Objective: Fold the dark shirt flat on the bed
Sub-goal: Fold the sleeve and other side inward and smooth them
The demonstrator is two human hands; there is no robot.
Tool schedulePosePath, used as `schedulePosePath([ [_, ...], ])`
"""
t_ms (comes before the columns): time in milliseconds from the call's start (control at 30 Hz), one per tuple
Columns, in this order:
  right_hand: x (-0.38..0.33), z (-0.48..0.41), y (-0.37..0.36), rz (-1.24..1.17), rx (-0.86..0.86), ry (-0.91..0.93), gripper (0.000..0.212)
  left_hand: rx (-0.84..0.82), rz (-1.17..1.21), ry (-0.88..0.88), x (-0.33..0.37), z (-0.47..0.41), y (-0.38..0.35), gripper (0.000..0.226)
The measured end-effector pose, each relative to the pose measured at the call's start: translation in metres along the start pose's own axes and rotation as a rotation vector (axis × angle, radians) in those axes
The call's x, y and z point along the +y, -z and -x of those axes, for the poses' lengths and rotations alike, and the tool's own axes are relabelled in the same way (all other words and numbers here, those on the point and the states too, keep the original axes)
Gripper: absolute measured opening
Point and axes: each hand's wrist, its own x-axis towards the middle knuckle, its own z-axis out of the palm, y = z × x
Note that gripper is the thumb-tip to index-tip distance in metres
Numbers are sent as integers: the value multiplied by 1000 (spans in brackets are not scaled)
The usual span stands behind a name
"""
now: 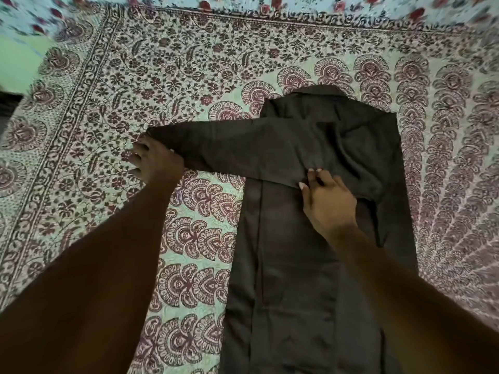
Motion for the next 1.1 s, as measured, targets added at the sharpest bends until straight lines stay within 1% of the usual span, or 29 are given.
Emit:
schedulePosePath([
  [100, -2, 0, -2, -16, -8, -32, 49, 17, 5, 21, -6, -10, -3, 84],
  [167, -6, -1, 2, -48, -32, -67, 51, -13, 128, 48, -8, -14, -2, 84],
  [200, -8, -1, 4, -52, -45, -81, 52, -29, 208, 56, -9, -12, 0, 78],
  [267, -10, -1, 11, -49, -86, -96, 54, -42, 364, 38, -5, 2, 4, 58],
  [333, -10, 0, 21, -47, -142, -84, 55, -67, 507, -77, 5, 31, 10, 45],
  [433, -2, -4, 31, -27, -238, -44, 53, -201, 627, -331, 28, 104, 15, 30],
  [467, 2, -6, 37, -43, -261, -36, 50, -249, 671, -397, 34, 131, 14, 31],
  [500, 7, -9, 40, -103, -269, -53, 45, -289, 696, -462, 39, 157, 11, 31],
  [567, 19, -8, 52, -339, -263, -175, 33, -335, 691, -556, 43, 209, 3, 33],
  [600, 27, -5, 57, -494, -259, -262, 32, -355, 684, -578, 43, 233, -3, 34],
  [633, 39, 3, 65, -635, -240, -339, 35, -388, 674, -594, 43, 257, -9, 34],
  [667, 46, 9, 69, -767, -229, -398, 41, -430, 668, -613, 40, 276, -15, 35],
  [733, 67, 27, 73, -988, -212, -432, 54, -520, 646, -663, 32, 317, -24, 37],
  [800, 86, 53, 75, -1111, -215, -521, 58, -540, 597, -709, 23, 353, -32, 43],
  [867, 103, 80, 77, -1246, -215, -585, 91, -580, 506, -738, 12, 380, -39, 48],
  [900, 107, 97, 84, -1304, -208, -577, 100, -618, 457, -753, 5, 392, -42, 48],
  [933, 113, 111, 86, -1341, -218, -578, 93, -653, 414, -774, -2, 403, -43, 48],
  [967, 119, 125, 87, -1353, -214, -579, 79, -679, 367, -793, -10, 413, -45, 50],
  [1000, 126, 135, 83, -1334, -203, -596, 59, -697, 300, -804, -19, 422, -45, 56],
  [1033, 132, 148, 80, -1282, -178, -612, 36, -713, 203, -820, -28, 432, -45, 63],
  [1067, 138, 160, 74, -1228, -156, -623, 19, -719, 71, -834, -37, 441, -45, 68],
  [1100, 144, 173, 67, -1195, -159, -629, 23, -707, -25, -840, -44, 448, -43, 68],
])
